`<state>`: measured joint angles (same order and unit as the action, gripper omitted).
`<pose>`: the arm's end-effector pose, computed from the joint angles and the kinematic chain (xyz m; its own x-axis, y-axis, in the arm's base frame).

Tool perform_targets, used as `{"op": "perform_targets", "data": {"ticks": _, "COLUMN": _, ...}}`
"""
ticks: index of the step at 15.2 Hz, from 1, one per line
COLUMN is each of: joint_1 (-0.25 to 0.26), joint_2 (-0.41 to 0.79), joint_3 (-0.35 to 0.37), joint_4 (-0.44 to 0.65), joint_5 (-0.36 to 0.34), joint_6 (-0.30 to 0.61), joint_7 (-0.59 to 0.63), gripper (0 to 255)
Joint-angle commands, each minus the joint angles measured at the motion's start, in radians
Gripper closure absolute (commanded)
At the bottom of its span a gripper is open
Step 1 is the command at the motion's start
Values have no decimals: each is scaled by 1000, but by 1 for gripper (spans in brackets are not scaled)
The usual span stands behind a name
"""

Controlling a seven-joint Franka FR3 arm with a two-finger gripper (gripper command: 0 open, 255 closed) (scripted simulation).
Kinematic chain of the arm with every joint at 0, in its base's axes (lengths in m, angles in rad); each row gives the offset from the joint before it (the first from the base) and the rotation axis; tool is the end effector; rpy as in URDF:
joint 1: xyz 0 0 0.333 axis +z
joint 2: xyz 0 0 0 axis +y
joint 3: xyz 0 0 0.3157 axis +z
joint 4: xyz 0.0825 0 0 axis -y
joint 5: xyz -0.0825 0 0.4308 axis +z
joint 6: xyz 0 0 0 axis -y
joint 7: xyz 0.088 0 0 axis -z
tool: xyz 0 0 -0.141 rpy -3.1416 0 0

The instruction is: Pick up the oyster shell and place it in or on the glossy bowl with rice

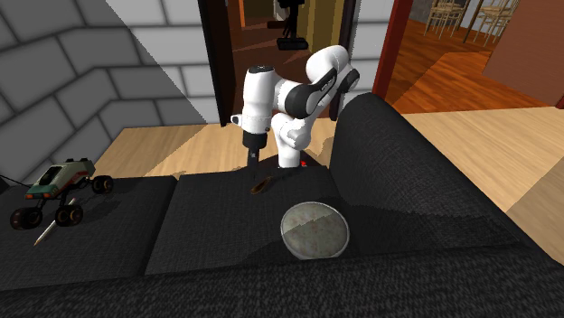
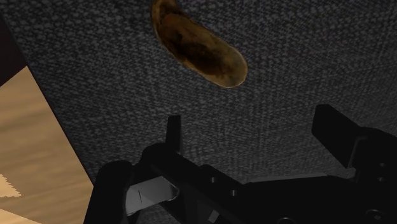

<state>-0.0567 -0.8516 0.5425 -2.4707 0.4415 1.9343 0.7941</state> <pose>0.3381 0.2380 0.5048 0.8457 -0.5141 0.1436 -0.4834 -0.8517 -0.2024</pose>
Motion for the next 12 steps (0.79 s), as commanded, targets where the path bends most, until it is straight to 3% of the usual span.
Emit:
{"op": "perform_targets", "data": {"ticks": 1, "joint_1": 0, "joint_2": 0, "joint_3": 0, "joint_4": -1, "joint_5": 0, "joint_6": 1, "joint_7": 0, "gripper": 0}}
{"op": "perform_targets", "data": {"ticks": 3, "joint_1": 0, "joint_2": 0, "joint_3": 0, "joint_4": -1, "joint_5": 0, "joint_6": 1, "joint_7": 0, "gripper": 0}}
{"op": "perform_targets", "data": {"ticks": 4, "joint_1": 0, "joint_2": 0, "joint_3": 0, "joint_4": -1, "joint_5": 0, "joint_6": 1, "joint_7": 0, "gripper": 255}}
{"op": "perform_targets", "data": {"ticks": 12, "joint_1": 0, "joint_2": 0, "joint_3": 0, "joint_4": -1, "joint_5": 0, "joint_6": 1, "joint_7": 0, "gripper": 255}}
